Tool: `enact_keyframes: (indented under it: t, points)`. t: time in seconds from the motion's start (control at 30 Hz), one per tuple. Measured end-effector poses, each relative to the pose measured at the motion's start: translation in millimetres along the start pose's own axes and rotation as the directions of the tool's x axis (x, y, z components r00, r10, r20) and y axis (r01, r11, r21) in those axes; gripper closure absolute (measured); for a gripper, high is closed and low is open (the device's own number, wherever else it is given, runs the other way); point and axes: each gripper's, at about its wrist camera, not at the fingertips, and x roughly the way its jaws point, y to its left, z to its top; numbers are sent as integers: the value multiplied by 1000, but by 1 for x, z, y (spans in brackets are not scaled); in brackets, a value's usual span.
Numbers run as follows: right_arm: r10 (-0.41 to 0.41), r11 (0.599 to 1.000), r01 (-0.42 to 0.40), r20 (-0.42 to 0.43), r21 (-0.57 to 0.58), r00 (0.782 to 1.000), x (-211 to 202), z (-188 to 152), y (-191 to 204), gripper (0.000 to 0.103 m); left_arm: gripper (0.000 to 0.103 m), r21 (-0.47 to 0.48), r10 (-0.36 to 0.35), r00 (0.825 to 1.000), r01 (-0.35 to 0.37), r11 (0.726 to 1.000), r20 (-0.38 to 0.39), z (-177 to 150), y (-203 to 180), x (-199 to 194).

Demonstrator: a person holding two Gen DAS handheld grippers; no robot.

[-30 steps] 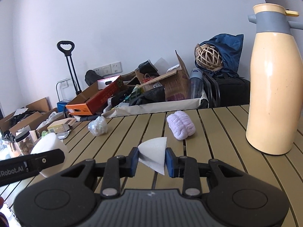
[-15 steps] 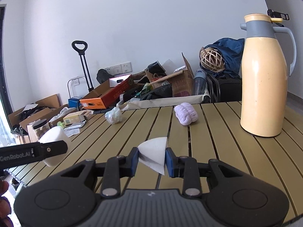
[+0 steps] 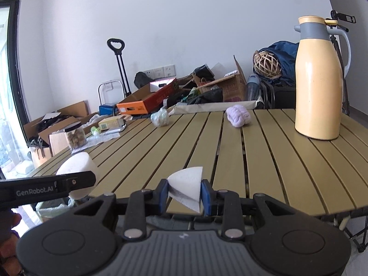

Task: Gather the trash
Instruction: 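Lift both foam pieces off the table and carry them toward the black bin, then lower the left tool over the bin and open it to drop the foam cylinder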

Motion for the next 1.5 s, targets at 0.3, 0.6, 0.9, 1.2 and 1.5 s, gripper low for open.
enact_keyframes:
  t: [0.3,0.6,0.9,1.2,1.5]
  points:
    - [9,1000,-10,-93,-12,996,-17,-44,15,73,47,24,13,998,-11,1000,-64,-38,10,-18]
    - [9,999,-16,-223,-29,975,-17,-91,24,73,47,65,54,986,-44,997,-158,-77,23,-14]
    - [-4,999,-10,-322,-40,947,-11,-128,22,73,47,104,70,970,-46,994,-232,-112,32,-4]
    - [-29,999,13,-445,-39,895,8,-165,12,73,47,128,71,932,-27,991,-356,-149,36,24]
    - [-49,998,56,-529,-3,847,24,-191,-7,73,47,171,82,894,-6,985,-440,-177,30,40]
